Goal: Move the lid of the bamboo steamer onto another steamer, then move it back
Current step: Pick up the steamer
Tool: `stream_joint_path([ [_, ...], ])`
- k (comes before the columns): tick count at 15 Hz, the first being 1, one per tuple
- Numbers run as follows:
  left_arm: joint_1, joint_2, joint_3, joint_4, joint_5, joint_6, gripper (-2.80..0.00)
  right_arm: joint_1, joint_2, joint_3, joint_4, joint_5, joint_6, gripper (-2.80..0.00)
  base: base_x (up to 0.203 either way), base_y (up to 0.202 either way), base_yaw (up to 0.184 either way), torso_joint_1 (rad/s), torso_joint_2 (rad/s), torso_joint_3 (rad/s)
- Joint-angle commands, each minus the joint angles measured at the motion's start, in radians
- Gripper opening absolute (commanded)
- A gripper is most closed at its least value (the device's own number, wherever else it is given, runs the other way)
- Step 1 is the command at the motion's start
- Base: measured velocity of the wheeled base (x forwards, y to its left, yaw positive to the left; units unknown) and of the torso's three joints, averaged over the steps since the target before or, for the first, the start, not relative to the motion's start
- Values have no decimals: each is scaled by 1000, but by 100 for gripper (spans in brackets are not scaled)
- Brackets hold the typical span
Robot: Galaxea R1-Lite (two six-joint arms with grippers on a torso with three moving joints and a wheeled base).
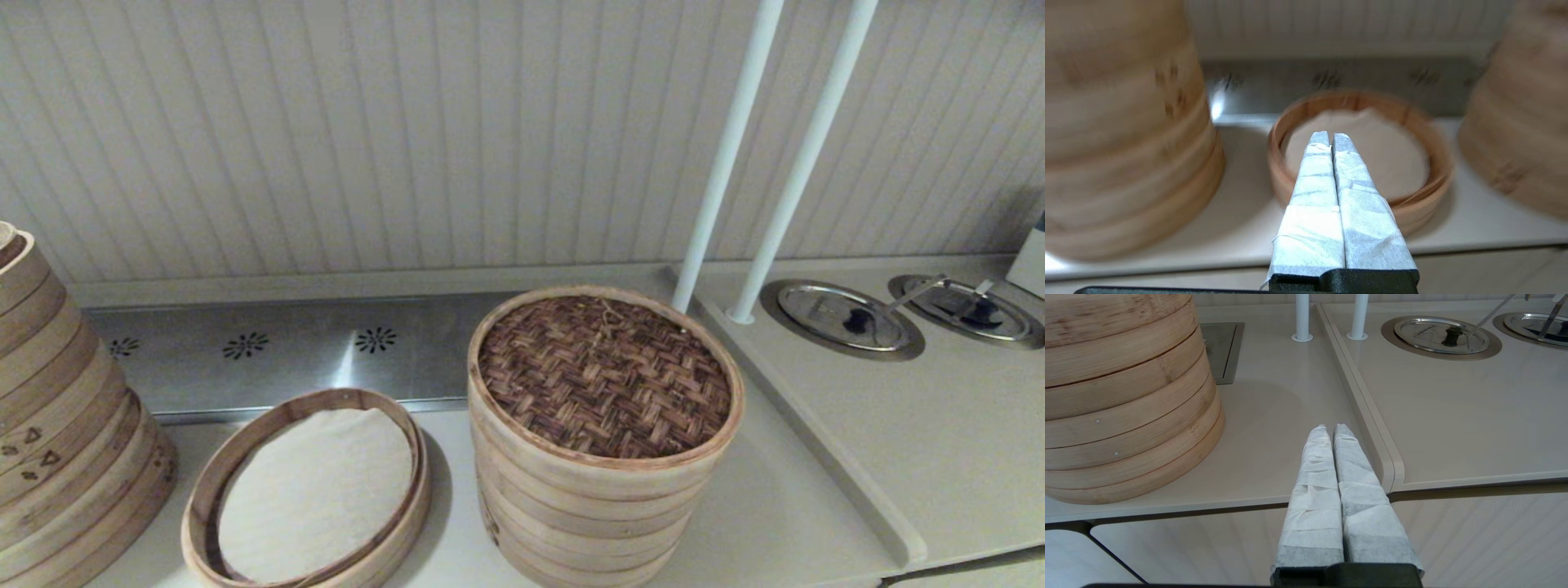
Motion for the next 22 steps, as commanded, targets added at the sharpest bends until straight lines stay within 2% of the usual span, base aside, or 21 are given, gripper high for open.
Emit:
stream_joint_path([
  [1, -1, 126, -186, 74, -38, -10, -280, 0, 2, 5, 0, 0, 0, -280, 0, 0, 0, 0, 0, 0],
  [5, 1, 445, -464, 145, -169, -22, -280, 0, 2, 5, 0, 0, 0, -280, 0, 0, 0, 0, 0, 0],
  [9, -16, 751, -759, 183, -354, -68, -280, 0, 2, 5, 0, 0, 0, -280, 0, 0, 0, 0, 0, 0],
  [11, -121, 846, -869, 220, -384, -116, -280, 0, 2, 5, 0, 0, 0, -280, 0, 0, 0, 0, 0, 0],
  [12, -217, 897, -911, 231, -371, -152, -280, 0, 2, 5, -1, 0, 0, -280, 0, 0, 0, 0, 0, 0],
  [14, -426, 1002, -969, 233, -258, -204, -280, 0, 2, 5, 0, 0, 0, -280, 0, 0, 0, 0, 0, 0],
  [16, -670, 1108, -993, 185, -35, -228, -280, 2, 2, 5, 0, 0, 0, -280, 0, 0, 0, 0, 0, 0],
  [18, -845, 1248, -1006, 94, 179, -237, -280, 1, 2, 5, 0, 0, 0, -280, 0, 0, 0, 0, 0, 0],
  [19, -878, 1315, -1011, 45, 238, -235, -280, 2, 2, 5, 0, 0, 0, -280, 0, 0, 0, 0, 0, 0],
  [20, -888, 1368, -1017, 3, 262, -224, -280, 2, 2, 5, 0, 0, 0, -280, 0, 0, 0, 0, 0, 0],
  [22, -904, 1457, -1038, -60, 254, -187, -280, 2, 2, 5, 0, 0, 0, -280, 0, 0, 0, 0, 0, 0],
])
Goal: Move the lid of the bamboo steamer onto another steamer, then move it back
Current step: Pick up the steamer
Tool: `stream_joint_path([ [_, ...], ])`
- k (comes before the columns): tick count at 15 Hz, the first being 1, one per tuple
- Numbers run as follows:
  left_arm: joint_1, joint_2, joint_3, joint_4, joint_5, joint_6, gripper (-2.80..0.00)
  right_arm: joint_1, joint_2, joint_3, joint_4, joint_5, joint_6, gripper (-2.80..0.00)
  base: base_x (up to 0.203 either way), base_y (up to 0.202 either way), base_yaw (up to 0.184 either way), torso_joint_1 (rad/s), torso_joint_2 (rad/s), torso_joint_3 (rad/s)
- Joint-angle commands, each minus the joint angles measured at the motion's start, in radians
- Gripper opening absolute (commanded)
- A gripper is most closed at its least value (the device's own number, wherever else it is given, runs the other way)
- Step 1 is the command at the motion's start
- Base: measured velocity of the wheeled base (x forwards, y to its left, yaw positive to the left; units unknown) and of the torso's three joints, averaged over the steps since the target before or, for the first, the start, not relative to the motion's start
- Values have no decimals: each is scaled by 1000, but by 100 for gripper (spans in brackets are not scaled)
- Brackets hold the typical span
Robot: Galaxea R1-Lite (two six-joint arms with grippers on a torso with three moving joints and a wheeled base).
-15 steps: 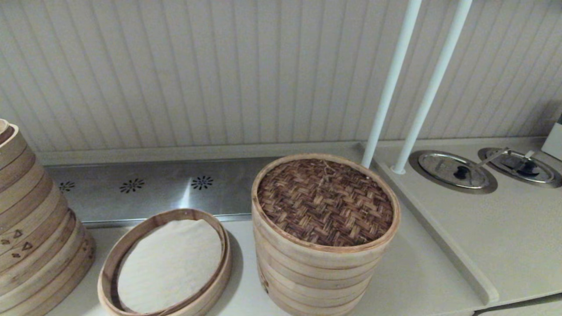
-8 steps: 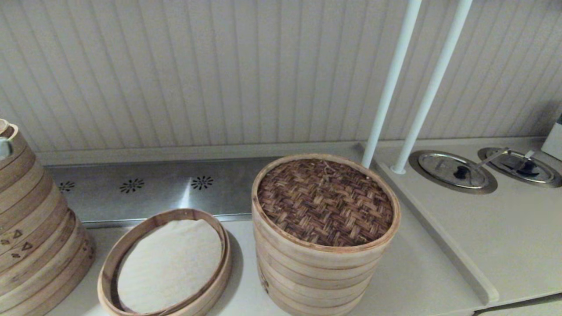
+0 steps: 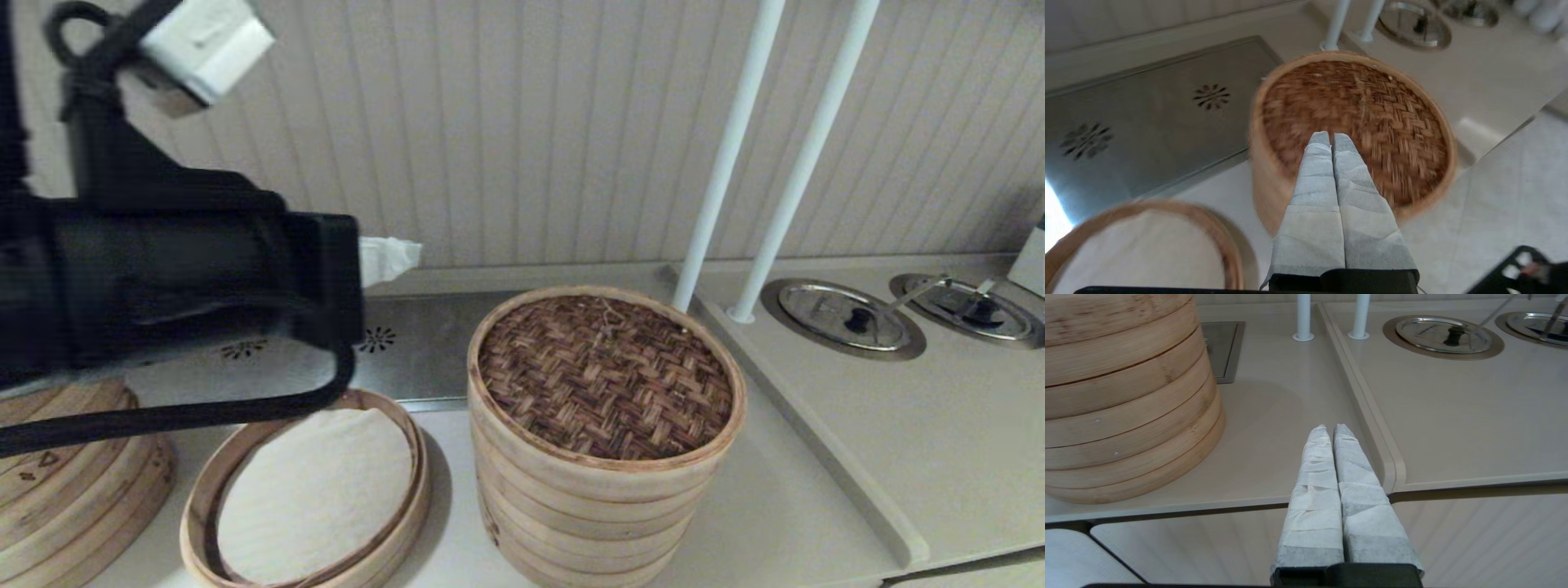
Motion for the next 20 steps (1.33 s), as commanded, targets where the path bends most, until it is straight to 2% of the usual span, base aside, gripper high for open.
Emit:
stream_joint_path([
  [1, -37, 161, -25, -54, -1, 19, -280, 0, 1, 3, 0, 0, 0, -280, 0, 0, 0, 0, 0, 0],
  [3, -56, 220, -56, -75, -1, 26, -280, 0, 1, 5, 0, 0, 0, -280, 0, 0, 0, 0, 0, 0],
  [4, -64, 242, -79, -76, -3, 33, 0, 0, 1, 5, 0, 0, 0, -280, 0, 0, 0, 0, 0, 0],
  [11, -106, 460, -217, -81, -2, 62, 0, 0, 1, 5, 0, 0, 0, -280, 0, 0, 0, 0, 0, 0],
  [20, -129, 578, -262, -82, 6, 63, 0, 0, 1, 5, 0, 0, 0, -280, 0, 0, 0, 0, 0, 0],
])
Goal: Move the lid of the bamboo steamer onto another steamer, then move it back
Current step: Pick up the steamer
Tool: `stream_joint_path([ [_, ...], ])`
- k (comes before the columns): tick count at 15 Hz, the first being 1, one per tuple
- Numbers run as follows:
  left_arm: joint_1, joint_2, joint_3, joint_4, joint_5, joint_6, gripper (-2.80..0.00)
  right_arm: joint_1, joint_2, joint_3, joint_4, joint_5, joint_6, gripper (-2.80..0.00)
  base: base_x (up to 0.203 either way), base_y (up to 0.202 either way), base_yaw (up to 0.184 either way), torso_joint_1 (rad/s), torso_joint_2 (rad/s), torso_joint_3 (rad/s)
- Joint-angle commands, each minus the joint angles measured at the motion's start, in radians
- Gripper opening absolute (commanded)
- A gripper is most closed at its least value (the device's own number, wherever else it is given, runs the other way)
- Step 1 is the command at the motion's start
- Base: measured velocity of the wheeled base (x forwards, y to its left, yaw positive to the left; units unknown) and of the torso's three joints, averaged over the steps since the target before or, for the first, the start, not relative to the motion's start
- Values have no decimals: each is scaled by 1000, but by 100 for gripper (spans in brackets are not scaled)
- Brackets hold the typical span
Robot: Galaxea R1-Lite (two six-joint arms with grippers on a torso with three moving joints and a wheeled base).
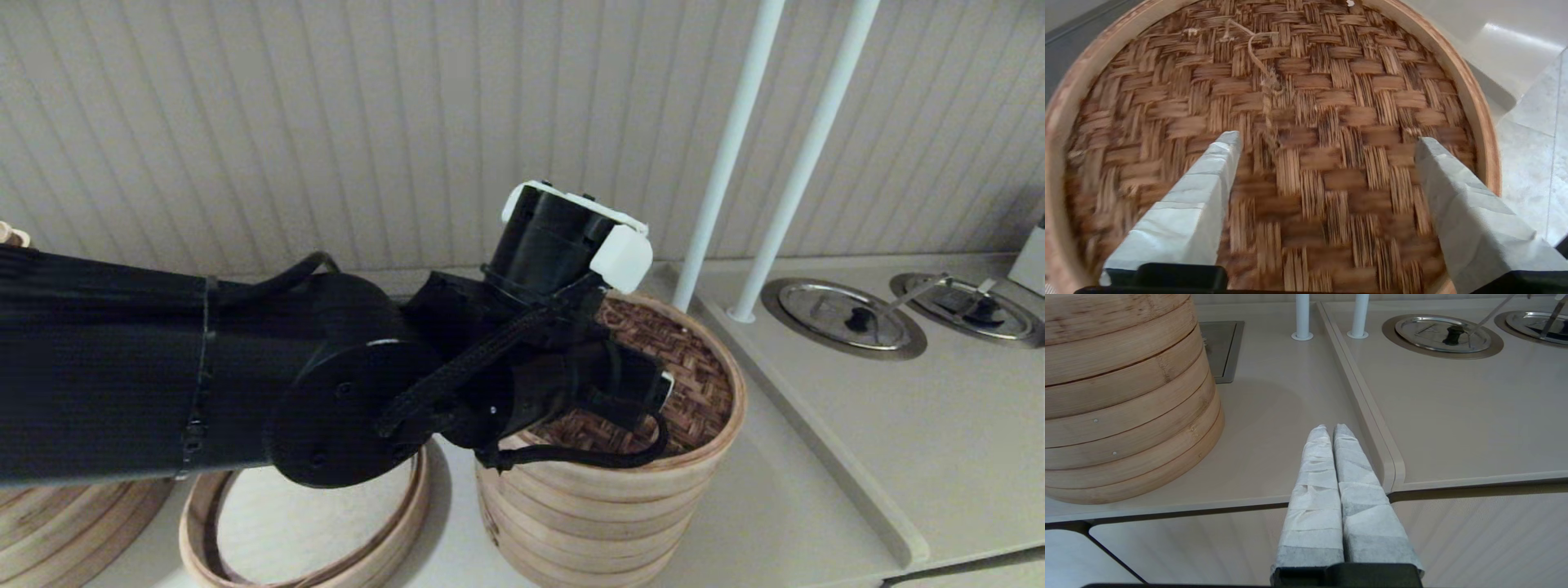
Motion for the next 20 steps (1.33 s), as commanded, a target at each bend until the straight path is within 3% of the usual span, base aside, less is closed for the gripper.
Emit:
stream_joint_path([
  [1, 0, 42, -29, -2, 5, -2, 0, 0, 1, 5, 0, 0, 0, -280, 0, 0, 0, 0, 0, 0],
  [8, 2, 57, -39, -2, 9, 1, 0, 0, 1, 5, 0, 0, 0, -280, 0, 0, 0, 0, 0, 0],
  [14, 45, 65, -54, -3, 9, -1, 0, 0, 1, 4, 0, 0, 0, -280, 0, 0, 0, 0, 0, 0],
  [20, 56, 85, -50, -65, 11, 5, 0, 0, 1, 5, 0, 0, 0, -280, 0, 0, 0, 0, 0, 0],
])
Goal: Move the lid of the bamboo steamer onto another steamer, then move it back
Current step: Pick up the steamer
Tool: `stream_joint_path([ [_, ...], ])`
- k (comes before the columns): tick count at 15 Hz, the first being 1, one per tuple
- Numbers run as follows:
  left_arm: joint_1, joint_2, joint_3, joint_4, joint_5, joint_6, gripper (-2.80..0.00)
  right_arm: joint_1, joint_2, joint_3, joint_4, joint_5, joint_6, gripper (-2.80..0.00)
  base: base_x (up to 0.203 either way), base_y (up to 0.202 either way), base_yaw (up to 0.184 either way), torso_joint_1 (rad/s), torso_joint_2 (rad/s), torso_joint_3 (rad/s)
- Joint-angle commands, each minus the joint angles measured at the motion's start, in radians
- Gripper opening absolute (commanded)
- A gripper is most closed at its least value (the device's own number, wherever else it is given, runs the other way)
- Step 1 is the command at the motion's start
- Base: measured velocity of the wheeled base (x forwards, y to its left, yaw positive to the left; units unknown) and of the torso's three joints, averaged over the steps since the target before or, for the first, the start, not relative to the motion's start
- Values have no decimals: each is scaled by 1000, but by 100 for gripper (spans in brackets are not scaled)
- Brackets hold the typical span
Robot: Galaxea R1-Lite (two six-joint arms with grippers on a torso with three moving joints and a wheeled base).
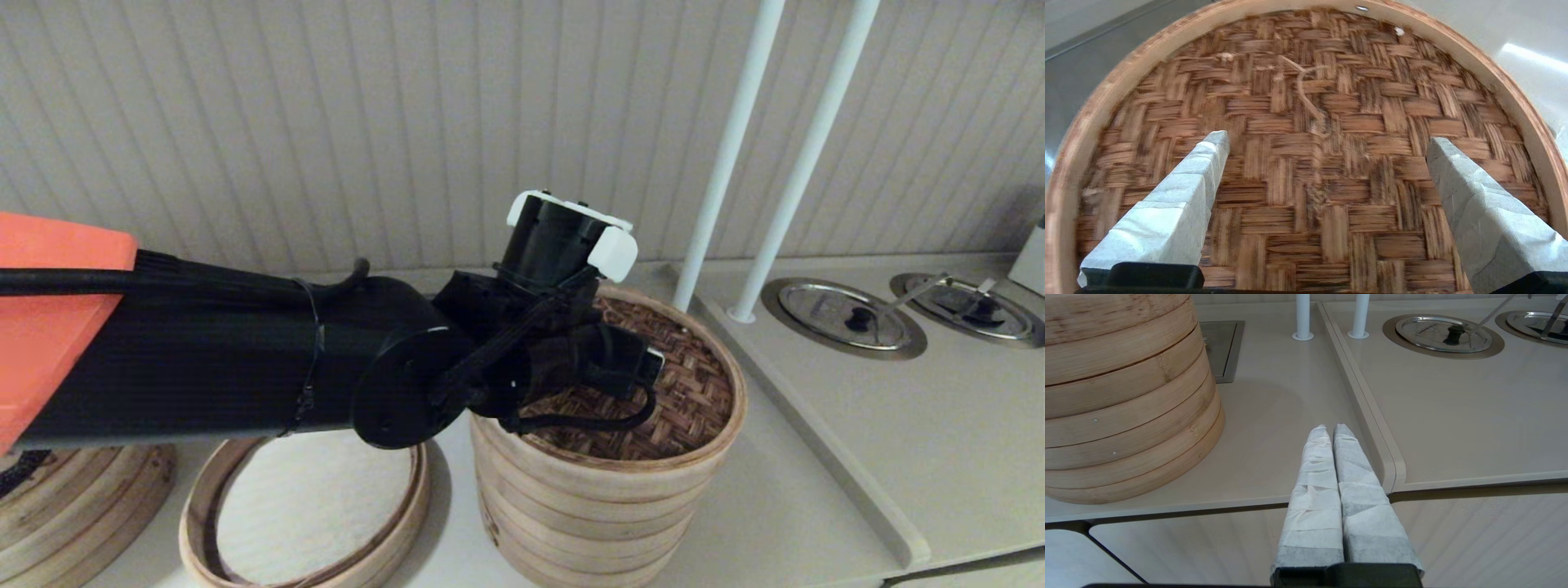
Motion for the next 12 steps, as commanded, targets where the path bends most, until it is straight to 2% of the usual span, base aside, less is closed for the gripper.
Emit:
stream_joint_path([
  [1, -1, 1, -2, 1, 1, -1, 0, 0, 1, 5, 0, 0, 0, -280, 0, 0, 0, 0, 0, 0],
  [6, 0, -1, 3, 9, 2, 2, 0, 0, 1, 5, 0, 0, 0, -280, 0, 0, 0, 0, 0, 0],
  [7, 0, 0, 4, 9, 2, 2, -8, 0, 1, 5, 0, 0, 0, -280, 0, 0, 0, 0, 0, 0],
  [8, 0, 0, 5, 8, 1, 2, -280, 0, 1, 5, 0, 0, 0, -280, 0, 0, 0, 0, 0, 0],
  [12, -1, -3, 11, 10, 2, 0, -280, 0, 1, 5, 0, 0, 0, -280, 0, 0, 0, 0, 0, 0],
])
